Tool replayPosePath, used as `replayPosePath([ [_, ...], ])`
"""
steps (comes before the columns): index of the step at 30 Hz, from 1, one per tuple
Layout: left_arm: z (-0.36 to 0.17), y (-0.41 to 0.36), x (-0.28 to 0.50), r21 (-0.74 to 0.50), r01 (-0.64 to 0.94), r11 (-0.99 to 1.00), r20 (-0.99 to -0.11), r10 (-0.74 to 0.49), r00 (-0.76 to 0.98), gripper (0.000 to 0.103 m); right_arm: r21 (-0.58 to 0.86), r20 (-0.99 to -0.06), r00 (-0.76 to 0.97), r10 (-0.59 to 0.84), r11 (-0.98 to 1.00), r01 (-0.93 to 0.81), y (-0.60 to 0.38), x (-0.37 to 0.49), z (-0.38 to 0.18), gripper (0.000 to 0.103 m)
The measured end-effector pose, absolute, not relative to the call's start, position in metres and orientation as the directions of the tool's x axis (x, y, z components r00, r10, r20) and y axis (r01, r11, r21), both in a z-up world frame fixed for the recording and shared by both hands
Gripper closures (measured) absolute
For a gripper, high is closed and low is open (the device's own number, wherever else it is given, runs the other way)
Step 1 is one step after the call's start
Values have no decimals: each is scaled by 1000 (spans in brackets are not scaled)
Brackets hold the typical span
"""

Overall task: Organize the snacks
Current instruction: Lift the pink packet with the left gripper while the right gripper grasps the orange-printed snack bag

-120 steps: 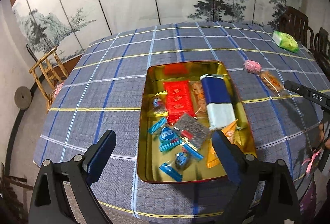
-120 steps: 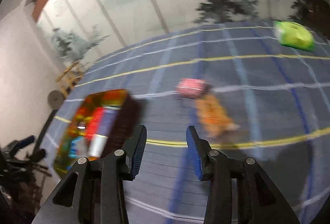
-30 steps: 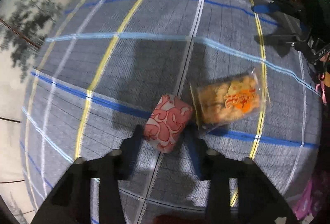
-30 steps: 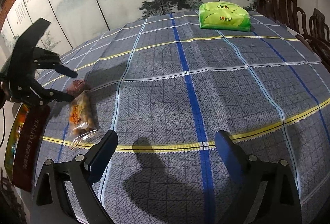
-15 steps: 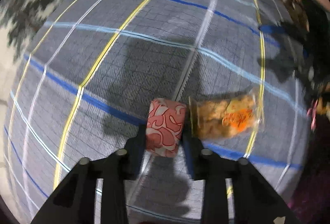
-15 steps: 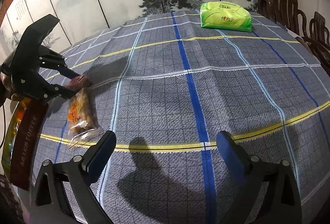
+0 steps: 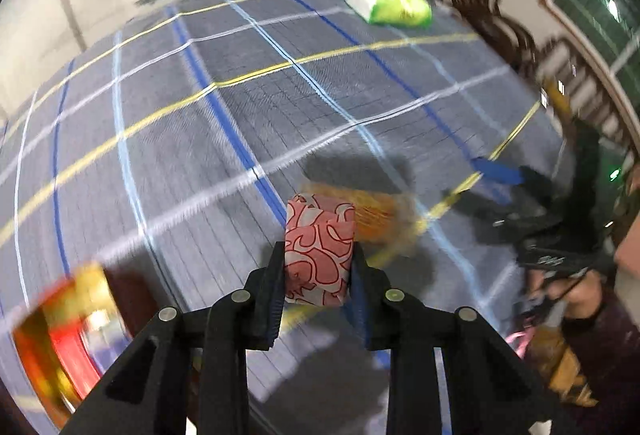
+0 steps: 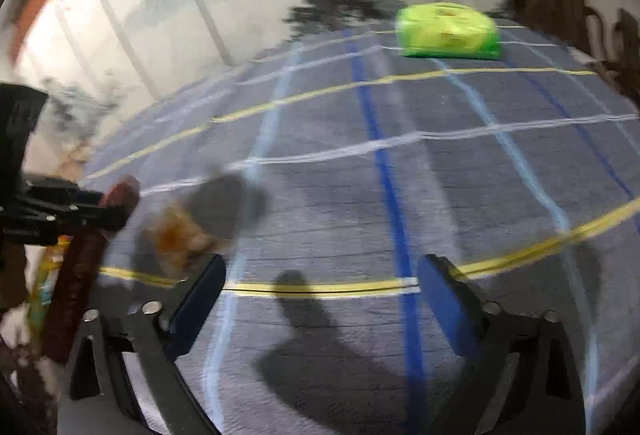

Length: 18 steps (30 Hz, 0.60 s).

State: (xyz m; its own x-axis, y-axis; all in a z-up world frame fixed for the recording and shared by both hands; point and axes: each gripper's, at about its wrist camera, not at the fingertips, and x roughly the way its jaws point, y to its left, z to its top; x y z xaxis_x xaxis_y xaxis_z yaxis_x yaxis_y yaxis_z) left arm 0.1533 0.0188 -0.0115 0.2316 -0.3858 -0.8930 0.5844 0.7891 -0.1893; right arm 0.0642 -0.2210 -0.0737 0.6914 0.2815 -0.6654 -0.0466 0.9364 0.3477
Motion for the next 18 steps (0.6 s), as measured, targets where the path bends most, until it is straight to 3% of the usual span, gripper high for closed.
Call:
replayPosePath([
  [2, -4, 31, 137, -250, 527, 812, -869, -428, 247, 78, 315, -650, 689, 321, 939, -141, -211, 63, -68, 19],
  [9, 23, 56, 93, -273, 448, 852, -833, -442, 334, 78, 131, -667, 593, 451, 854, -503, -152, 84, -52, 21],
  [12, 31, 69, 82, -259, 413, 873, -825, -422, 375, 78, 57, -703, 555, 445, 813, -579, -128, 99, -52, 36],
  [18, 42, 91, 58, -229, 370, 901, -819, -383, 427, 78, 27, -753, 497, 431, 775, -631, -103, 121, -66, 37],
])
